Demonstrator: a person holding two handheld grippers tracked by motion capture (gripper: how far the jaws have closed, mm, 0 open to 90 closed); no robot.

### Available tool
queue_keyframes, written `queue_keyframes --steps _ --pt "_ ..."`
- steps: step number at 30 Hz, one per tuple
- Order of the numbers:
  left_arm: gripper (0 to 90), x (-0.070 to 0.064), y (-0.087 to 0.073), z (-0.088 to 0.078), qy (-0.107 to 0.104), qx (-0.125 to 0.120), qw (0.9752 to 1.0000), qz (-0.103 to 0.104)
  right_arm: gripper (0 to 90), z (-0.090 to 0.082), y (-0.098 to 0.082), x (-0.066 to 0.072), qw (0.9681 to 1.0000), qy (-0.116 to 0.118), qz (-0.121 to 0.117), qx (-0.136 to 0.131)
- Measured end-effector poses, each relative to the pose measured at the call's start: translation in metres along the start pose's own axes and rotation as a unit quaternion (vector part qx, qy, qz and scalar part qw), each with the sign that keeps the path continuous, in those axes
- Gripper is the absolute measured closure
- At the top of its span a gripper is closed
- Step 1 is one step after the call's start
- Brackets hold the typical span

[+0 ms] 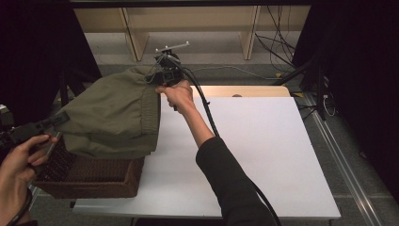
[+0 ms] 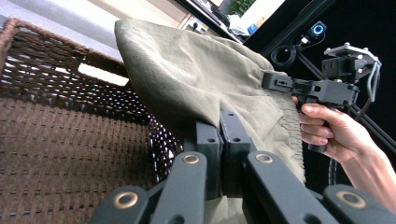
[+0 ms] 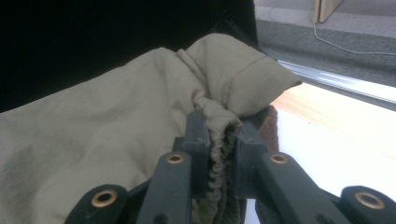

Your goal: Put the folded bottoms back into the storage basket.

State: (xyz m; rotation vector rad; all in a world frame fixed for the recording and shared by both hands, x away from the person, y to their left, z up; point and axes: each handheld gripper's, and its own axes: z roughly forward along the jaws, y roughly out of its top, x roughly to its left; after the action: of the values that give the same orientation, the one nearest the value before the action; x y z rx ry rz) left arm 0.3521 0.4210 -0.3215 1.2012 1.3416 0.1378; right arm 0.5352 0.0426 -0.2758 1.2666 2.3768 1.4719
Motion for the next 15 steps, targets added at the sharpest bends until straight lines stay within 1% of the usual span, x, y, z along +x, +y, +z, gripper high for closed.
queue_keyframes --steps 4,9,15 --pt "88.0 0.0045 0.0004 -0.003 0.0 -0.003 1.0 -0.007 80.0 0.0016 0.0005 0.0034 1.0 0.001 -0.001 0.0" --pt "88.0 0.0063 0.0015 -0.0057 0.006 -0.007 0.9999 -0.006 80.0 0.0047 0.0003 0.0072 1.0 0.003 -0.002 0.0" --pt "88.0 0.0104 0.0022 -0.0096 0.006 -0.011 0.9998 -0.013 80.0 0.0086 -0.001 0.0096 1.0 0.006 0.0 -0.001"
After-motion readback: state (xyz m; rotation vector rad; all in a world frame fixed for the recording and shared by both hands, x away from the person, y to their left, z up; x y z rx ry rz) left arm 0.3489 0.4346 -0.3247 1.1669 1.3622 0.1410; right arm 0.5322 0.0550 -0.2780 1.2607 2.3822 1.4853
